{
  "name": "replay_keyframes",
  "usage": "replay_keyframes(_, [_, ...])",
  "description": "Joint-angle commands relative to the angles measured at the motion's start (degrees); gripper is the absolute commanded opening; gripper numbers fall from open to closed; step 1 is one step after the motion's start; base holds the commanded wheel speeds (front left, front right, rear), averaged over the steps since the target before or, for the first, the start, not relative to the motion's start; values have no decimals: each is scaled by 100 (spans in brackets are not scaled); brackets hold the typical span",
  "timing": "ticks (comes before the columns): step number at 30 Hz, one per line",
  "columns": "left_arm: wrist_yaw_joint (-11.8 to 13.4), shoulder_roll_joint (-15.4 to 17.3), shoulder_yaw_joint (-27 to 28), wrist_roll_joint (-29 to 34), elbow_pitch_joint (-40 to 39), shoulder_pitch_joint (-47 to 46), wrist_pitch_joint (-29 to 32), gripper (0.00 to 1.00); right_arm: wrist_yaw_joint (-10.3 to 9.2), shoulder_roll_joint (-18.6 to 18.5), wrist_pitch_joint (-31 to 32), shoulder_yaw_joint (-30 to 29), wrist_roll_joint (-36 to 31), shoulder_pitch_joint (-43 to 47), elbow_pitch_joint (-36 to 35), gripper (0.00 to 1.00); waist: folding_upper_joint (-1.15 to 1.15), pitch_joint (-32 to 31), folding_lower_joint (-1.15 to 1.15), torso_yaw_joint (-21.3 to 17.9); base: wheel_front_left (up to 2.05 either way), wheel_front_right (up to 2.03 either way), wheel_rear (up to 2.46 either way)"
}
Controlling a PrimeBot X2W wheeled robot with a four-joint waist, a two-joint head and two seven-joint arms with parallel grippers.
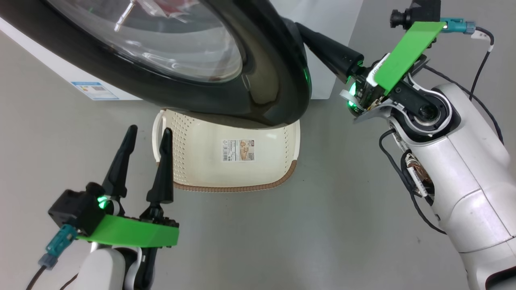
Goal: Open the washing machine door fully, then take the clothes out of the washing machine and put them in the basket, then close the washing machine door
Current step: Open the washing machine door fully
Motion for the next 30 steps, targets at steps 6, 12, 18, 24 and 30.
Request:
replay_keyframes(6, [-31, 87, 226, -35, -98, 79, -29, 100, 43, 112, 275, 193, -170, 228, -463, 0, 0, -117, 0, 75, 0, 0, 0])
replay_keyframes(12, [-31, 79, 269, -25, -74, 147, -29, 100, 43, 72, 493, 289, -268, 492, -643, 0, 0, -307, 0, 215, 0, 0, 0])
replay_keyframes(18, [-31, 71, 315, -25, -51, 234, -29, 100, 43, 54, 661, 372, -325, 702, -694, 0, 0, -495, 0, 381, 0, 0, 0])
replay_keyframes(24, [-31, 63, 368, -16, -18, 391, -29, 100, 43, 75, 819, 486, -395, 967, -609, 0, 0, -802, 0, 695, 0, 0, 0])
replay_keyframes(30, [-31, 61, 389, -57, 35, 516, -29, 100, 43, 123, 968, 593, -409, 1172, -515, 0, 0, -1073, 0, 1007, 0, 0, 0])
